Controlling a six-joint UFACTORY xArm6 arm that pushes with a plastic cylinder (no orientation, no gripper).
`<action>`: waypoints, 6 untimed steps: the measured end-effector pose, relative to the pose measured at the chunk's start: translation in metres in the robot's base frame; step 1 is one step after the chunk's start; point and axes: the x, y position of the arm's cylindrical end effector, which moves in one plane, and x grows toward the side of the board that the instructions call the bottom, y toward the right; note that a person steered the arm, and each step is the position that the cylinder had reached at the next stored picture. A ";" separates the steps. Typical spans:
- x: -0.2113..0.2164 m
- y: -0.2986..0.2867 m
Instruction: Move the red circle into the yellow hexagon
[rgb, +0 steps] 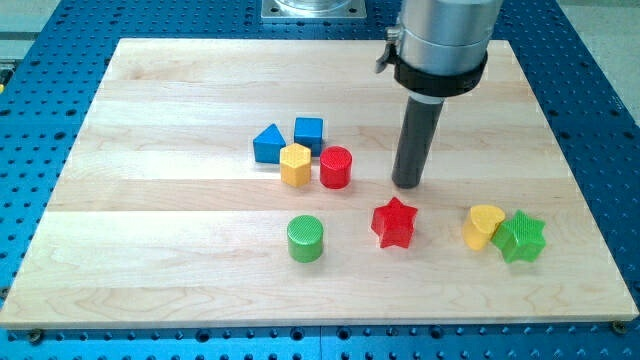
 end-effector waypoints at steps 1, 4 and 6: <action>-0.003 -0.060; 0.081 0.003; 0.102 -0.010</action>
